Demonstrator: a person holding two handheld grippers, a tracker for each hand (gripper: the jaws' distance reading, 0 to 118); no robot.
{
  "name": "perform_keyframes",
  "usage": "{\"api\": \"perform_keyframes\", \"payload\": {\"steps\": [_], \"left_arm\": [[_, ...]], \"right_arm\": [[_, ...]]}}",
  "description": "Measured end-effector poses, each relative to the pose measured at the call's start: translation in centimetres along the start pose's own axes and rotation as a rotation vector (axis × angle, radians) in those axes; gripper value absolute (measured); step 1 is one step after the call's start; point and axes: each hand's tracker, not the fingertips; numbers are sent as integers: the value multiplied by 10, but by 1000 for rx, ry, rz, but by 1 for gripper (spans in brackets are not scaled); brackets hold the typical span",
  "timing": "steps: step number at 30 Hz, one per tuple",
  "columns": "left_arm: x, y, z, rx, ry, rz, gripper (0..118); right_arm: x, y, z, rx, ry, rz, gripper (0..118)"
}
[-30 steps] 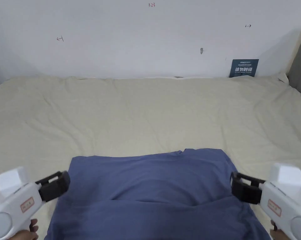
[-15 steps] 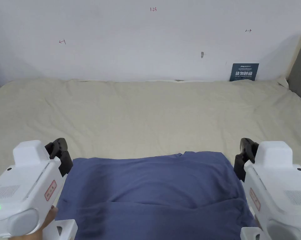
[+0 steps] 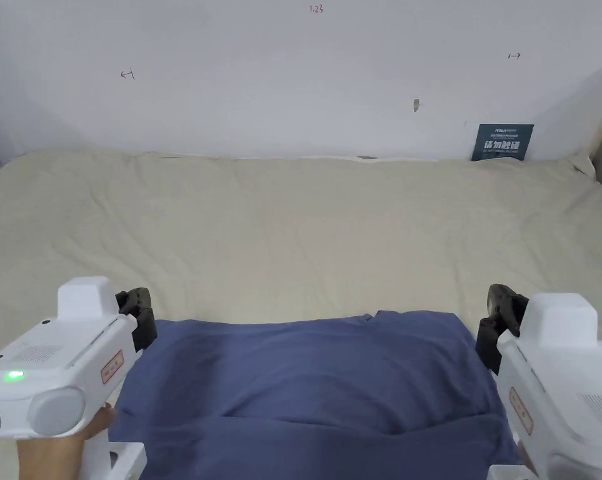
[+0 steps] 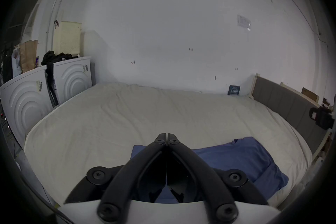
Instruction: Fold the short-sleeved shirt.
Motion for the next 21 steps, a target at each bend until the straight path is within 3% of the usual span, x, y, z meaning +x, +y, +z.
{"api": "perform_keyframes", "payload": {"steps": [10,12,13,14,15,16,21], "left_arm": [[-39,-2,-148,-305,13,0,4],[-49,-7,-179,-361,9,34,25],[-56,-12,-188,-379,15,54,46],[-60,-17,-204,-418,24,58,82],[-64,-21,-219,-470,41,65,103],[-66,-26,-231,-505,51,70,114],[-79,-57,-271,-592,101,47,109]], "right_arm": [[0,2,-61,-50,-2,16,1],[-1,-1,-72,-64,-7,15,1],[-1,-2,-77,-72,-11,17,1],[-1,-3,-83,-79,-14,18,1],[0,-6,-89,-89,-17,17,1],[0,-8,-94,-98,-20,14,1],[7,-23,-120,-140,-37,7,1]]}}
